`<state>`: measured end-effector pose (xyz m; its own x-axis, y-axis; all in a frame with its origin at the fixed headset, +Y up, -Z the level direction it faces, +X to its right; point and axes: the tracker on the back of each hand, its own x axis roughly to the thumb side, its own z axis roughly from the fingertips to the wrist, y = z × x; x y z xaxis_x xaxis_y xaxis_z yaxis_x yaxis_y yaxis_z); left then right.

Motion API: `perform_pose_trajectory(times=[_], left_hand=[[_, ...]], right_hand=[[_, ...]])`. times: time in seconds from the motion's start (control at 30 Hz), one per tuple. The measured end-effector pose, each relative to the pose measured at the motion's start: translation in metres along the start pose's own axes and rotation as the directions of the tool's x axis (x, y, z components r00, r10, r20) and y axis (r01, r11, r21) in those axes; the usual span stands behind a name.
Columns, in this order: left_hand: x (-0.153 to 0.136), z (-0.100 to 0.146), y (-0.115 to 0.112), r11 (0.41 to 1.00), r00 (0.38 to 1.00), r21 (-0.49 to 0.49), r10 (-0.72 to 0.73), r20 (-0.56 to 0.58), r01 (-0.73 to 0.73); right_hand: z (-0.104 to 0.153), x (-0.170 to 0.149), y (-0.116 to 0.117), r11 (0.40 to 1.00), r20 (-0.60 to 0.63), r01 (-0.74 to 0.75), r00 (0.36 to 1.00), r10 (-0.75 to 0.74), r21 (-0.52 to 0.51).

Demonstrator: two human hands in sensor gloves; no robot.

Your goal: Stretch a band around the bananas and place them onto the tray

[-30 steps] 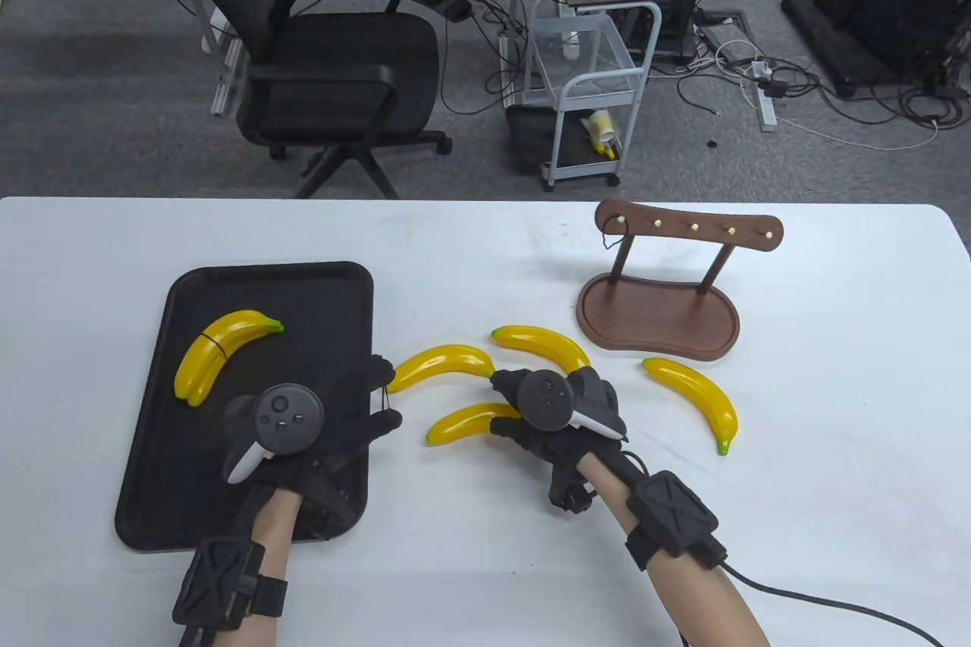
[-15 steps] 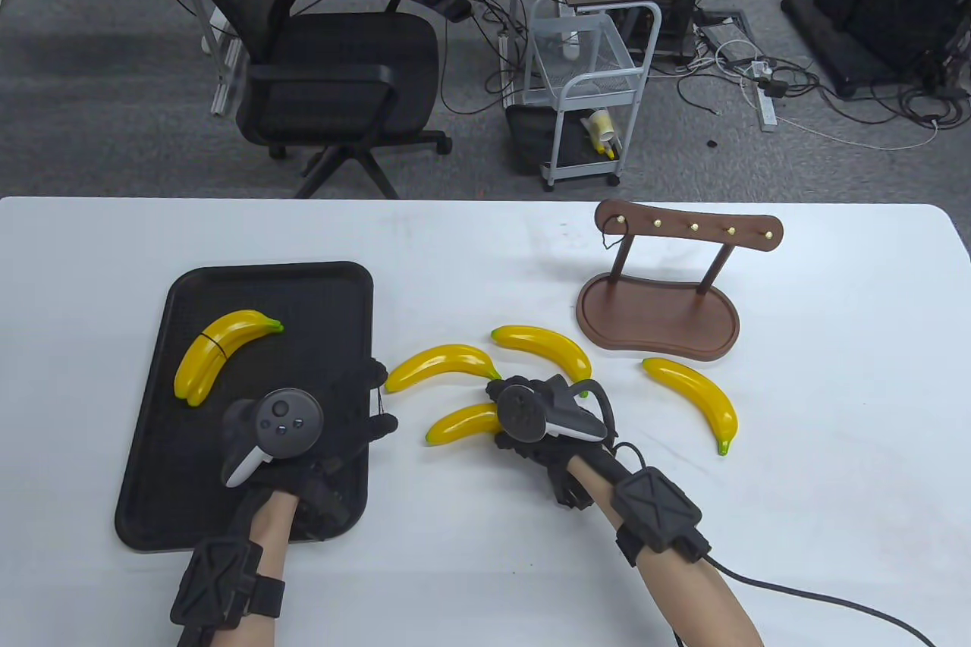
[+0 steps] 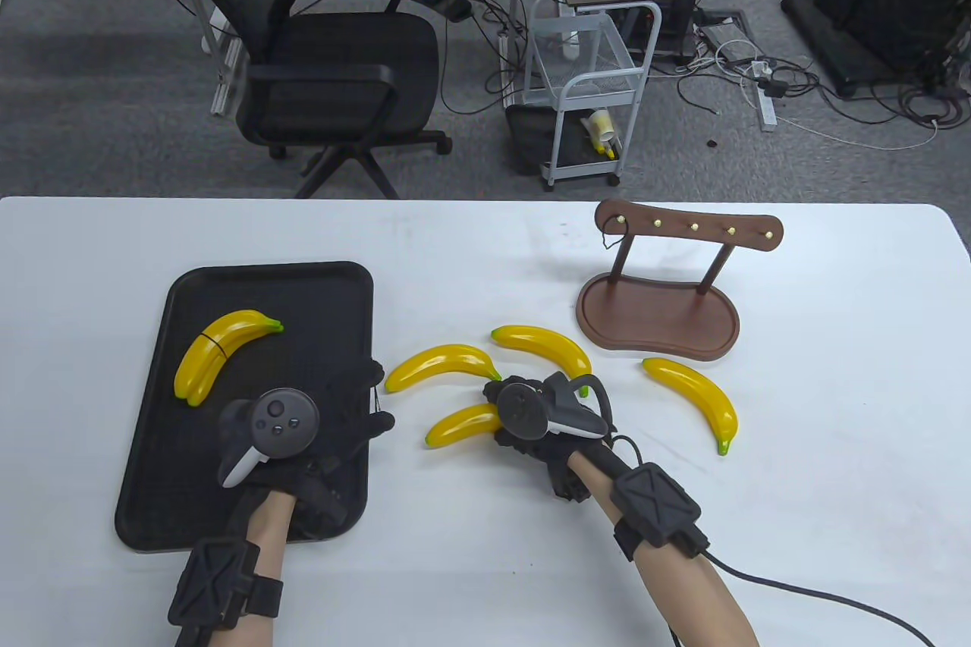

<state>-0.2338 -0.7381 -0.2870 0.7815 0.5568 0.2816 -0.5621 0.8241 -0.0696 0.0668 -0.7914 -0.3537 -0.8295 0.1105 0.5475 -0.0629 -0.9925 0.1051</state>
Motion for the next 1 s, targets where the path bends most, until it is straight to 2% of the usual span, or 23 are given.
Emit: perform_pose_trajectory(times=[0.23, 0.6, 0.83, 1.0], left_hand=[[-0.001, 0.000, 0.002, 1.000, 1.000, 0.007, -0.001, -0.004, 0.001], [-0.006, 0.001, 0.002, 1.000, 1.000, 0.006, -0.008, -0.020, 0.008], [-0.006, 0.001, 0.002, 1.000, 1.000, 0.003, -0.008, -0.021, 0.008], [-0.006, 0.001, 0.002, 1.000, 1.000, 0.004, -0.007, -0.021, 0.008]], right_hand=[[-0.009, -0.003, -0.022, 0.999, -0.010, 0.017, 1.000, -0.018, -0.049], [-0.040, -0.002, -0.052, 0.995, -0.023, 0.012, 1.000, -0.014, -0.098], [-0.061, -0.001, -0.052, 0.992, -0.040, 0.034, 0.998, -0.039, -0.124], [-0.074, 0.003, -0.045, 0.988, -0.050, 0.065, 0.996, -0.073, -0.141]])
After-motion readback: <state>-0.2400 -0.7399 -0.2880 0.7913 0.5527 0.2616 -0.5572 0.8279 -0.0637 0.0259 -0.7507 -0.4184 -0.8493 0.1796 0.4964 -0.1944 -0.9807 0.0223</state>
